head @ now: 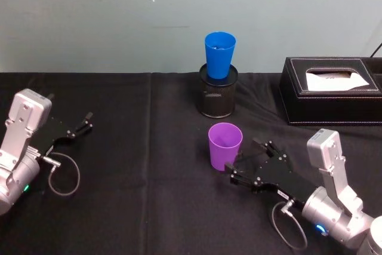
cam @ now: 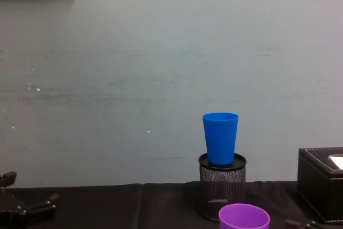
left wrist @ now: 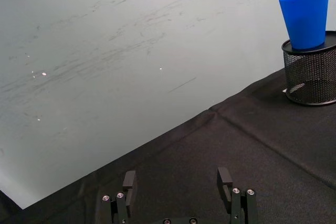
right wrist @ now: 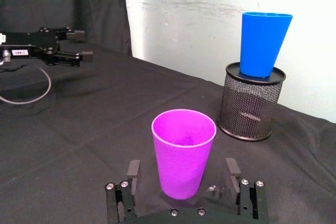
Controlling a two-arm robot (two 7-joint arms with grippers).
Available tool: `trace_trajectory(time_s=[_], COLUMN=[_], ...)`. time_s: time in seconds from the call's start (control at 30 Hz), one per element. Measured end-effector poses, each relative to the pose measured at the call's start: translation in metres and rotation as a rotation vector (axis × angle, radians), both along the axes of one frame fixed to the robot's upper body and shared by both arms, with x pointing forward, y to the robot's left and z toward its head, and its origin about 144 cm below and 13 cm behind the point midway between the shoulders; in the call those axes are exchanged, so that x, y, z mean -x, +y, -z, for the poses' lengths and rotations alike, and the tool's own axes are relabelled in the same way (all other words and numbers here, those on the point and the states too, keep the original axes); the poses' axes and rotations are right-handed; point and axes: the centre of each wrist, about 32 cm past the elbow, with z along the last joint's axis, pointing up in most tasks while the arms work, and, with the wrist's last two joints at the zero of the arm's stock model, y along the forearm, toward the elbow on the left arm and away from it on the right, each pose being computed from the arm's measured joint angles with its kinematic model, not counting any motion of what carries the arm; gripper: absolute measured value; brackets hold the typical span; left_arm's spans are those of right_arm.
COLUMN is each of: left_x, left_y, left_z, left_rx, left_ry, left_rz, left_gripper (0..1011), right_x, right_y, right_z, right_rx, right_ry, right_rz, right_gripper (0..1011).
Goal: Pick up one cup with a gripper and tap it against the other cup.
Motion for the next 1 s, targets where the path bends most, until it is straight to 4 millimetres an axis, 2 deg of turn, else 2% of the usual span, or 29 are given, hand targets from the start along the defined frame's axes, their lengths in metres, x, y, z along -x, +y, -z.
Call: trace_trajectory(time_s=[1.0], left_x=[0.000], left_y=[0.000], left_z=[0.000], left_rx=[0.000], left_ry=[0.000], left_rz=[0.000], left_gripper=[1000], right_x=[-0.040], right_y=[0.025], right_z=[0.008], right_rx=[-0.027], right_ry=[-0.011], right_rz=[-0.015], right_gripper=[1004])
